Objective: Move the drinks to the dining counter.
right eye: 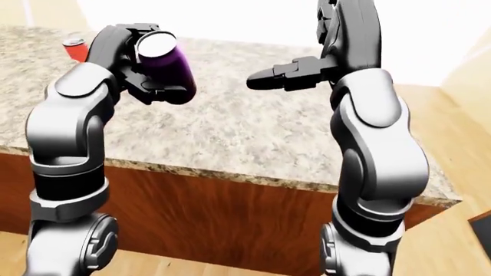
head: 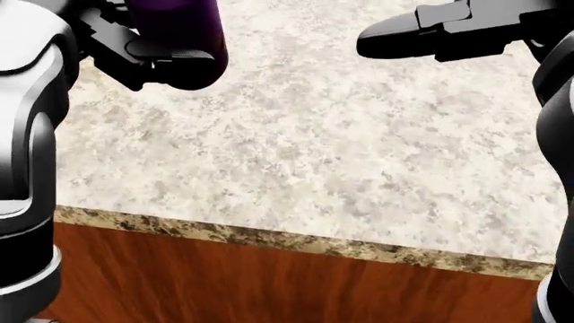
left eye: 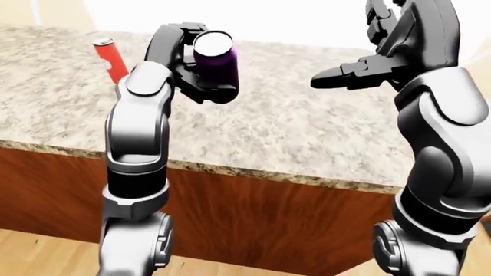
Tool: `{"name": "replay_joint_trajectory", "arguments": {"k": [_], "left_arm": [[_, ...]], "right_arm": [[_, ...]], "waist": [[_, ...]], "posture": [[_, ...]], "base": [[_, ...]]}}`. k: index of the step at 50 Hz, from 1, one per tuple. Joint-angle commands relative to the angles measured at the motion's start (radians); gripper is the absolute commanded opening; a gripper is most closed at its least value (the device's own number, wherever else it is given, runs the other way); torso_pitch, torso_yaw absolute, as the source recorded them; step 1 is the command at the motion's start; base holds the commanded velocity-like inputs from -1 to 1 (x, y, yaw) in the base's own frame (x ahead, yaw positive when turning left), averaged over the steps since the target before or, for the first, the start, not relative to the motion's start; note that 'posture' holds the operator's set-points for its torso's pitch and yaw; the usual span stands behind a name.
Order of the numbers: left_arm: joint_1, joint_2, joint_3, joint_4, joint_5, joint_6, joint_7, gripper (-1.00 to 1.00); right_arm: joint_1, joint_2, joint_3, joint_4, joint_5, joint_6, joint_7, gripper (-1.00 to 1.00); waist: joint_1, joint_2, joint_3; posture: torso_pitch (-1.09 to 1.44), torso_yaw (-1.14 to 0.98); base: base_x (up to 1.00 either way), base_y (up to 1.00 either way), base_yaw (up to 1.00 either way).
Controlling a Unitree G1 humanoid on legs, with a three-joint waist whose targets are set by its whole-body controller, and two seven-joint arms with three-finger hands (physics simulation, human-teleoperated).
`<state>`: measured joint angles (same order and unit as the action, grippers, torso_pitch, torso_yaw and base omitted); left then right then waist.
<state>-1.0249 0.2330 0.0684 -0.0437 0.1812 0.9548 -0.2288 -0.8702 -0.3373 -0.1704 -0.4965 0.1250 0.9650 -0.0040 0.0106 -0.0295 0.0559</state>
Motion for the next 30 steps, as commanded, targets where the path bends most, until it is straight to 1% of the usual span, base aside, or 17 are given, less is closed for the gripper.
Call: {"name": "replay_joint_trajectory", "arguments": {"k": [1, 4, 9, 12, 19, 25, 28, 30], "left_arm": [[-0.042, 0.002, 0.001, -0.006, 0.003, -0.057, 0.007, -1.0], [-0.064, -0.006, -0.004, 0.073, 0.01, -0.106, 0.017, -1.0], [-0.076, -0.014, -0.003, 0.201, 0.017, -0.202, 0.04, -1.0], [-0.089, -0.026, -0.012, 0.278, 0.028, -0.253, 0.058, -1.0], [-0.082, -0.053, -0.024, 0.401, 0.055, -0.358, 0.093, -1.0], [-0.104, -0.061, -0.014, 0.53, 0.055, -0.44, 0.127, -1.0], [-0.115, -0.067, -0.018, 0.588, 0.052, -0.472, 0.14, -1.0], [-0.122, -0.069, -0.015, 0.656, 0.047, -0.514, 0.153, -1.0]], "right_arm": [[-0.033, -0.016, -0.023, -0.028, -0.005, -0.025, -0.012, 1.0], [-0.036, -0.017, -0.023, -0.026, -0.001, -0.025, -0.016, 1.0], [-0.04, -0.025, -0.025, -0.025, 0.005, -0.022, -0.019, 1.0], [-0.045, -0.027, -0.026, -0.029, 0.011, -0.015, -0.023, 1.0], [-0.037, -0.027, -0.025, -0.024, 0.015, -0.028, -0.026, 1.0], [-0.031, -0.023, -0.022, -0.02, 0.014, -0.038, -0.028, 1.0], [-0.032, -0.021, -0.021, -0.02, 0.015, -0.037, -0.029, 1.0], [-0.03, -0.021, -0.021, -0.02, 0.015, -0.039, -0.028, 1.0]], "waist": [[-0.003, 0.005, -0.037], [0.002, 0.003, -0.041], [0.004, 0.002, -0.04], [0.004, 0.002, -0.04], [0.003, -0.001, -0.04], [0.001, -0.002, -0.038], [0.001, -0.003, -0.037], [0.001, -0.003, -0.036]], "posture": [[0.0, 0.0], [0.0, 0.0], [0.0, 0.0], [0.0, 0.0], [0.0, 0.0], [0.0, 0.0], [0.0, 0.0], [0.0, 0.0]], "base": [[0.0, 0.0, 0.0], [0.0, 0.0, 0.0], [0.0, 0.0, 0.0], [0.0, 0.0, 0.0], [0.0, 0.0, 0.0], [0.0, 0.0, 0.0], [0.0, 0.0, 0.0], [0.0, 0.0, 0.0]]}}
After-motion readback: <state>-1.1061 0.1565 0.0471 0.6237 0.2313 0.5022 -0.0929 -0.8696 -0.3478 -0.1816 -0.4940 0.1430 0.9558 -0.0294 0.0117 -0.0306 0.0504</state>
